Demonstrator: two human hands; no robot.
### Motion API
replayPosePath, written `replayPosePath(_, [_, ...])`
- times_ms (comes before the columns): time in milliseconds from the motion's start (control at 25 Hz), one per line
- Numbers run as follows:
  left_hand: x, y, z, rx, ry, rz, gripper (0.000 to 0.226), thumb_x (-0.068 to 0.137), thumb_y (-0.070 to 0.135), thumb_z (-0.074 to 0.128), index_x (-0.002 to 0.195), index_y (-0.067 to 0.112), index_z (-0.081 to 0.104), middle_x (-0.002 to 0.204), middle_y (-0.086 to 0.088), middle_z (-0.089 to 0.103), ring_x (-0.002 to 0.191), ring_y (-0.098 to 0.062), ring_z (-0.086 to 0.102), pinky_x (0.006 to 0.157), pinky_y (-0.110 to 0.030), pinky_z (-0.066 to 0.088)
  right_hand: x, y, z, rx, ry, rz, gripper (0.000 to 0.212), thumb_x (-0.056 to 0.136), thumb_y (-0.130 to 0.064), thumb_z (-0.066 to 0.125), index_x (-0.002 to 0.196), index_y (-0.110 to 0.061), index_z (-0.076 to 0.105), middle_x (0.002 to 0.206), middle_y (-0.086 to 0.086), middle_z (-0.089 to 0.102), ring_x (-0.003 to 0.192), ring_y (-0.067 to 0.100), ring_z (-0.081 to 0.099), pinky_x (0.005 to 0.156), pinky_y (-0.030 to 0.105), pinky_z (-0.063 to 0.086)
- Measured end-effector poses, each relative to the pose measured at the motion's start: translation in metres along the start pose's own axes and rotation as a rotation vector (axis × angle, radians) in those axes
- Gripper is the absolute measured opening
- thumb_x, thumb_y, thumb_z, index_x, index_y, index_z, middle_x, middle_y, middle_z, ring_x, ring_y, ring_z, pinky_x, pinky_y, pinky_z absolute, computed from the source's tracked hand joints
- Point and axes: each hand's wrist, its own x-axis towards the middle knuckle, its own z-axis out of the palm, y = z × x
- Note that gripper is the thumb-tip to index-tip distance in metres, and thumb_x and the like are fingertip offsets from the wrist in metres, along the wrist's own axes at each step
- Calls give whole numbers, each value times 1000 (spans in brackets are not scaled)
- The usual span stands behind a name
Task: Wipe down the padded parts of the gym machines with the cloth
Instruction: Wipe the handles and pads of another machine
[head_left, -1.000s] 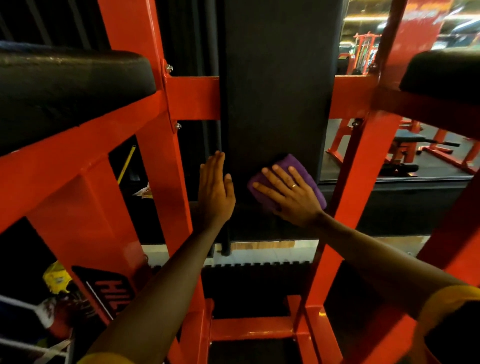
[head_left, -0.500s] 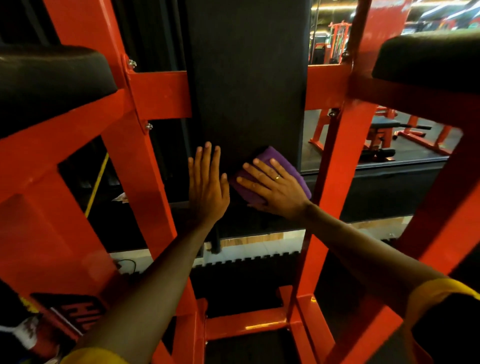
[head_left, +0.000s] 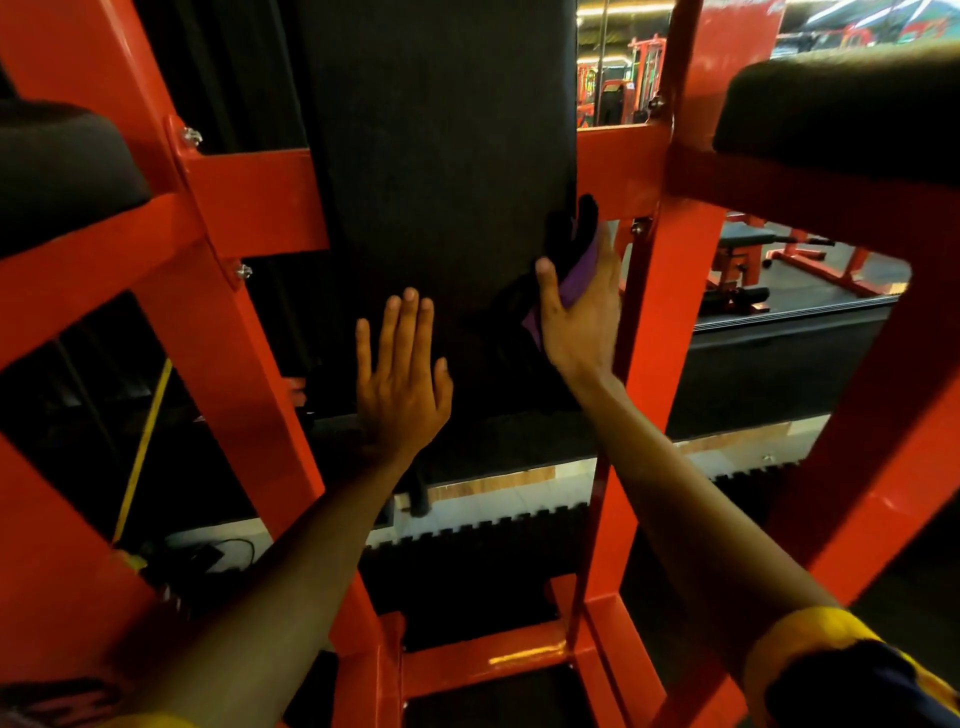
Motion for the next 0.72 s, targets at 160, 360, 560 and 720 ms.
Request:
replayPosePath(160, [1, 0, 0, 4, 4, -6, 59, 104, 28, 37, 157, 3, 31, 166, -13, 20, 155, -28, 20, 126, -54, 13, -20, 6, 9, 16, 79, 86, 78, 93, -52, 68, 157, -24, 33, 153, -8, 47, 133, -5, 42, 108, 19, 41])
replayPosePath(360, [1, 2, 0, -11, 27, -19, 57, 105, 27, 37, 156, 3, 32, 165, -13, 25, 154, -27, 23, 125, -54, 15, -105, 41, 19, 91, 80, 300, 83, 91, -62, 65, 158, -37, 22, 157, -10, 40, 139, 11, 47, 111, 50, 46])
replayPosePath(560, [0, 0, 2, -2, 17, -20, 60, 102, 25, 45, 156, 3, 33, 165, -13, 25, 155, -27, 19, 126, -53, 13, -42, 12, 7, 47, 35, 209, 75, 95, -63, 57, 157, -33, 27, 155, -7, 43, 138, 17, 48, 112, 46, 42])
replayPosePath(720, [0, 2, 3, -9, 26, -30, 59, 101, 25, 45, 155, 2, 36, 164, -13, 26, 155, -28, 22, 125, -54, 14, -7, -9, 15, -78, 55, 86, 75, 97, -58, 58, 158, -26, 28, 154, -2, 42, 138, 19, 45, 101, 41, 43])
